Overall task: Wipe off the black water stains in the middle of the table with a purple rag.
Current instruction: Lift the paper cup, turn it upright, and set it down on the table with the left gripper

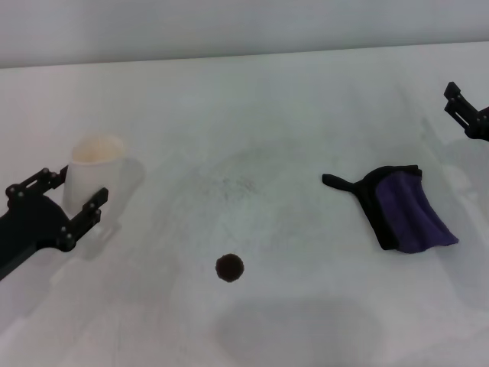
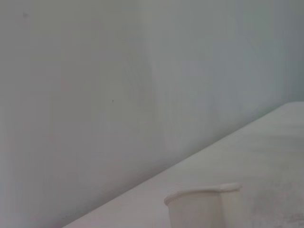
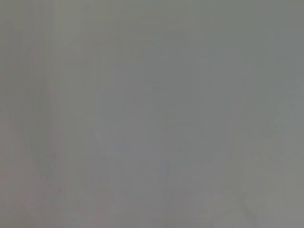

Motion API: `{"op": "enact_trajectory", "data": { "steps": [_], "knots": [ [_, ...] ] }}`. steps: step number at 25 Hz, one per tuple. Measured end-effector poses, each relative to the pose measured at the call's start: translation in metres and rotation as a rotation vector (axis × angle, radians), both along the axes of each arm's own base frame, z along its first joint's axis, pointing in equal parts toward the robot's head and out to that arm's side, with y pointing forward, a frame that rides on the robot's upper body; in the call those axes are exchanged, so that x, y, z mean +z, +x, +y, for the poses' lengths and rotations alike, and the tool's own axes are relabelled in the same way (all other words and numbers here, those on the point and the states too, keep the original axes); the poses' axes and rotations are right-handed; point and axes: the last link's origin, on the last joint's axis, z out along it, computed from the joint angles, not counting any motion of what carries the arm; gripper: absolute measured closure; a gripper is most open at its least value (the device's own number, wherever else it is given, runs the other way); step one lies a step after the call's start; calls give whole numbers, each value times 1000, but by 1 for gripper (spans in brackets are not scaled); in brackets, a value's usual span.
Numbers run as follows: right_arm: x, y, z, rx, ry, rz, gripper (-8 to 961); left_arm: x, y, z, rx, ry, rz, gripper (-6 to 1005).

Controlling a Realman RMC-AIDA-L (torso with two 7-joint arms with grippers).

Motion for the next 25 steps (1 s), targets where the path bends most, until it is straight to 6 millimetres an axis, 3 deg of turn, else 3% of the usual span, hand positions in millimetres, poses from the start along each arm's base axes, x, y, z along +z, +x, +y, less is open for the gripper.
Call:
{"op": "enact_trajectory", "data": {
  "steps": [9,25],
  "knots": [
    [0,0,0,0,-1,-1,82,-9,-14,-16,27,30,0,446],
    [0,2,-3,-8,-1,-1,83,-19,-29,-25,111,6,16,448]
  ]
}}
